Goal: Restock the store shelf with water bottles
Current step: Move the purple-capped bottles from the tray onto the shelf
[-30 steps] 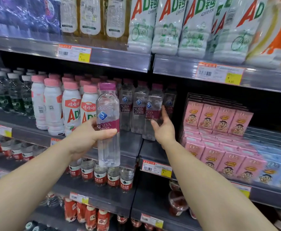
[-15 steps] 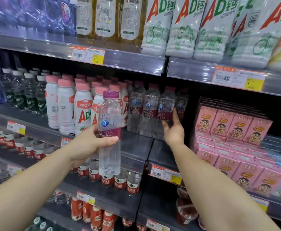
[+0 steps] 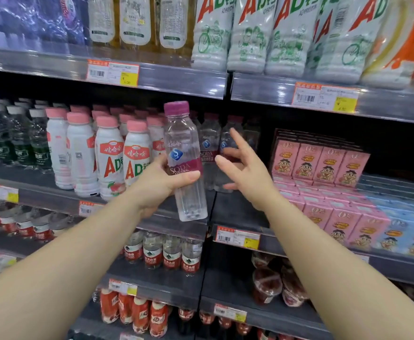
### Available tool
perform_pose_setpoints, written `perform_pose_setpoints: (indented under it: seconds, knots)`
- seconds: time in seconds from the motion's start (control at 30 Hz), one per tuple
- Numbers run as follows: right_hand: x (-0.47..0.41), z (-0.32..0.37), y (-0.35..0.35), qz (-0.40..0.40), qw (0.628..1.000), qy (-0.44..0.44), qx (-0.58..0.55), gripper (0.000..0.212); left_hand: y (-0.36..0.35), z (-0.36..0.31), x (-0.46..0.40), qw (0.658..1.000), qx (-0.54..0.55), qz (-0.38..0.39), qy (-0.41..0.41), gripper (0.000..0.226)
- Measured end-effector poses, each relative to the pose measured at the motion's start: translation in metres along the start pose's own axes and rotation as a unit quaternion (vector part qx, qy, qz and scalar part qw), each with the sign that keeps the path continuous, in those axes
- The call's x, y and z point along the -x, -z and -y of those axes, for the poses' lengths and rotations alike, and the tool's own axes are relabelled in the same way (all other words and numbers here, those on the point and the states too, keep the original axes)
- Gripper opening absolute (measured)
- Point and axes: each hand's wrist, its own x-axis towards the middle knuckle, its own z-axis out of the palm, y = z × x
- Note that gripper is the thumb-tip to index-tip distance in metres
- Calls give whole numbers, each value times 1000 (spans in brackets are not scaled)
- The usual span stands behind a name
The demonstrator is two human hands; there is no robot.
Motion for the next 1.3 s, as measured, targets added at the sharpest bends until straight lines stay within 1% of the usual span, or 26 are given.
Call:
perform_pose_setpoints:
  seconds: [0.03,0.07,0.13,0.2,0.27,0.33,0.37,0.4,0.47,0.5,0.57,0.63,0.73,0.83,0.93,1.03,1.3]
  knots:
    - [5,7,3,39,999,3,24,75,-7,1,-6,1000,-10,4,-9,79]
    - [8,12,6,54,998,7,43,76,-14,2,-12,1000,-24,8,-17,78]
    - [10,22,11,37,998,5,54,79,-30,7,-21,998,-56,17,-26,69]
    - [6,24,17,8,995,11,97,82,-48,13,-29,996,-81,25,-22,60]
    - [0,18,25,-16,988,12,152,78,-66,17,-36,996,-80,35,-8,58]
    - [-6,7,34,-34,985,-14,169,74,-81,21,-44,996,-65,51,9,58]
    - [-9,1,40,-40,986,-27,160,71,-87,23,-48,996,-65,64,17,61]
    - [-11,-5,44,-47,987,-38,146,69,-91,23,-50,994,-71,76,26,70]
    - [-18,-12,54,-67,988,-57,128,67,-97,23,-54,991,-91,88,45,92]
    - [-21,-15,57,-76,986,-64,132,69,-97,23,-54,989,-108,86,46,100]
    - [-30,-20,62,-97,979,-68,166,72,-94,25,-53,985,-153,75,33,103]
    - [-40,-24,65,-110,973,-77,188,75,-86,28,-50,980,-184,67,21,97]
    - [-54,-30,66,-118,970,-98,189,76,-72,34,-47,970,-235,58,11,87]
    - [-65,-34,66,-121,969,-101,191,77,-60,37,-43,949,-311,51,-14,80]
    - [-72,-36,67,-116,967,-106,199,78,-51,39,-40,929,-365,47,-26,78]
    - [-74,-38,68,-112,966,-106,208,78,-45,41,-38,923,-381,40,-27,79]
    - [-71,-40,66,-130,962,-88,224,74,-44,43,-34,922,-384,40,-18,80]
